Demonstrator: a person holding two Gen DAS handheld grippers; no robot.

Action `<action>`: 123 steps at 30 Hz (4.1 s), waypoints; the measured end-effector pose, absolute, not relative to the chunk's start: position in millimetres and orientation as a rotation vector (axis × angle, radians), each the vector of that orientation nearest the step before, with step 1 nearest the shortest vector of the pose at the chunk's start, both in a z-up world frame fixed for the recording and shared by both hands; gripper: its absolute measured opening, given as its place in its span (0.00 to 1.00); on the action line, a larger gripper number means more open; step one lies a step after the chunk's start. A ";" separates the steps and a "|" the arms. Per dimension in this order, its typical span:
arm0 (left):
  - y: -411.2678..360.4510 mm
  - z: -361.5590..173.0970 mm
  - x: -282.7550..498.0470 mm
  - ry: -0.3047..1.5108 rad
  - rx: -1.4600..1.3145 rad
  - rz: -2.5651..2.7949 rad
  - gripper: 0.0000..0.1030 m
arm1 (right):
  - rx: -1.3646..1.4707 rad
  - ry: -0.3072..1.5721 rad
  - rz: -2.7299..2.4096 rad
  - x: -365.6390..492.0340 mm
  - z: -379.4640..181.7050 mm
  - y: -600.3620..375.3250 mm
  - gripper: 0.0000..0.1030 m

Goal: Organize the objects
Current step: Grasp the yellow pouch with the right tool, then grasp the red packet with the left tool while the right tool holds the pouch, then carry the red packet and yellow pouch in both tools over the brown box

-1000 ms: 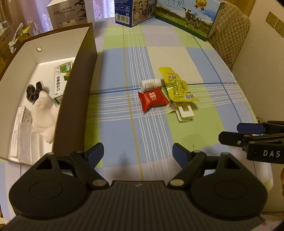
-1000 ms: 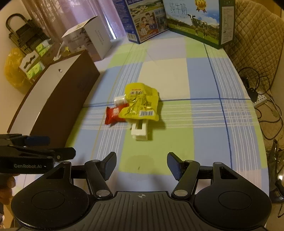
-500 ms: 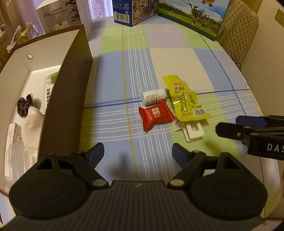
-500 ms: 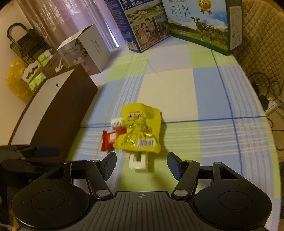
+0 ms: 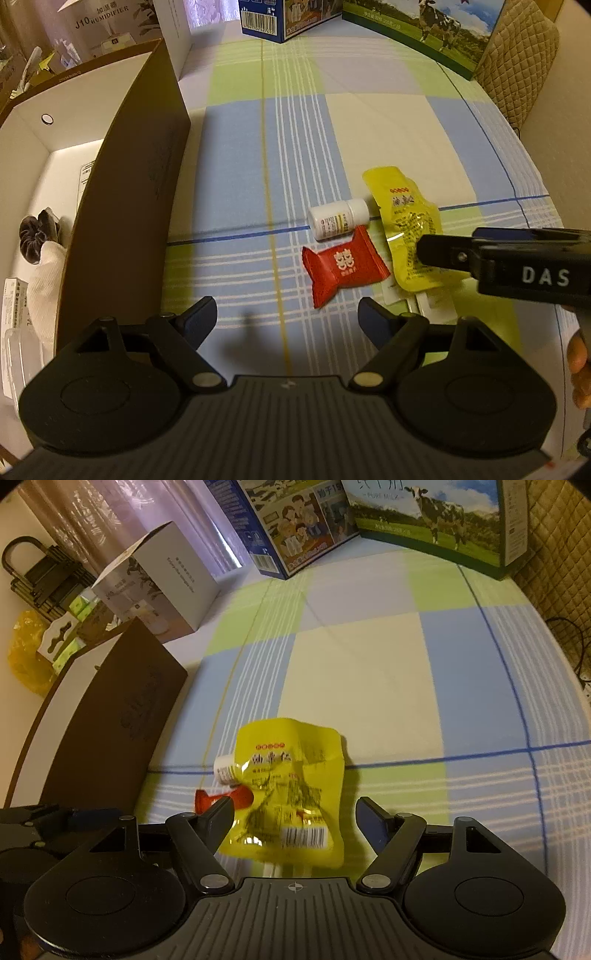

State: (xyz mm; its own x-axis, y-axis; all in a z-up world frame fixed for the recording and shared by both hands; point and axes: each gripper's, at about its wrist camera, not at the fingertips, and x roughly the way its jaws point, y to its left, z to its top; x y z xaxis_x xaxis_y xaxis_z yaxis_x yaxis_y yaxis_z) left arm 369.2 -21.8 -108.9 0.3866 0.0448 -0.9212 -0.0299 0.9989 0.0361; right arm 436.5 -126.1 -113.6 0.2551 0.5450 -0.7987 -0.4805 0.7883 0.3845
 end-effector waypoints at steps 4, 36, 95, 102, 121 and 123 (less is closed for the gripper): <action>-20.0 -113.2 377.0 1.180 0.022 0.056 0.78 | 0.042 1.116 0.679 444.5 -122.2 -119.5 0.68; -35.4 -146.7 410.1 1.199 -0.054 -0.039 0.71 | 0.230 1.054 0.578 456.3 -120.3 -210.9 0.18; -12.7 -102.5 301.3 1.107 -0.140 -0.029 0.15 | 0.241 1.043 0.739 351.9 -78.1 -215.6 0.18; -4.5 -81.7 273.6 1.073 -0.164 -0.060 0.15 | 0.232 1.050 0.792 321.6 -69.2 -202.1 0.18; 58.9 -16.6 231.8 0.910 -0.222 -0.065 0.15 | 0.285 0.941 0.951 278.9 -16.8 -128.8 0.18; 68.9 -11.7 229.5 0.897 -0.225 -0.053 0.15 | 0.291 0.935 0.973 276.6 -13.3 -116.9 0.18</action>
